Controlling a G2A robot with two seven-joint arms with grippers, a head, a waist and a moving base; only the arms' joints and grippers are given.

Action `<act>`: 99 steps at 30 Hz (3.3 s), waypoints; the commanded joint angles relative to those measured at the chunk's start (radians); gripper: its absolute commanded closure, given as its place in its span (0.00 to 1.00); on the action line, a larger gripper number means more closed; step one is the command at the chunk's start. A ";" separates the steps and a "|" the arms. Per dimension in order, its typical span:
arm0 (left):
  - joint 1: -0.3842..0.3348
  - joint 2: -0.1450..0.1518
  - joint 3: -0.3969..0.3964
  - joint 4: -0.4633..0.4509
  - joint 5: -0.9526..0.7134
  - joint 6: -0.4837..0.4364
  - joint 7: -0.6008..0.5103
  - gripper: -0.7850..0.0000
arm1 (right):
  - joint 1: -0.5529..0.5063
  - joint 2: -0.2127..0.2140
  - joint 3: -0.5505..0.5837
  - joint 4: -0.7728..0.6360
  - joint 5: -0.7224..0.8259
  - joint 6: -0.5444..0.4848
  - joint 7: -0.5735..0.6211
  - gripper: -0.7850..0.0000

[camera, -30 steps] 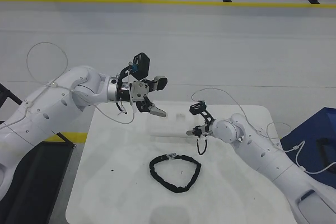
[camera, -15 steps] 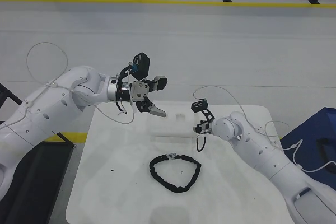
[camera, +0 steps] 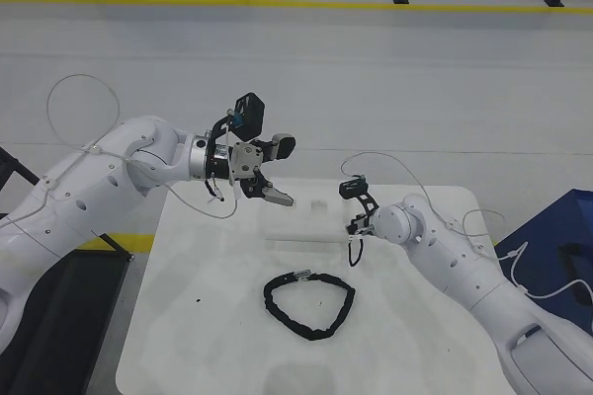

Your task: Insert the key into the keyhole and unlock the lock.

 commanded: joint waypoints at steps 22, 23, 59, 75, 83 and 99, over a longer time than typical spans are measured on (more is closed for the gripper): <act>0.000 0.000 0.000 0.000 0.000 0.000 0.000 0.00 | 0.052 -0.085 -0.015 0.193 0.016 -0.007 -0.010 1.00; 0.000 0.000 0.000 0.000 0.000 0.000 0.000 0.00 | 0.053 -0.087 -0.014 0.198 0.016 -0.008 -0.011 1.00; 0.000 0.000 0.000 0.000 0.000 0.000 0.000 0.00 | -0.140 0.070 0.399 -0.295 0.048 -0.142 0.287 1.00; 0.000 0.000 0.000 0.000 0.000 0.000 0.000 0.00 | -0.331 0.166 0.757 -0.582 0.386 -0.278 0.504 1.00; 0.000 0.000 0.000 0.000 0.000 0.000 0.000 0.00 | -0.354 0.187 0.836 -0.595 0.504 -0.233 0.513 1.00; 0.000 0.000 0.000 0.000 0.000 0.000 0.000 0.00 | -0.361 0.195 0.863 -0.566 0.562 -0.189 0.461 1.00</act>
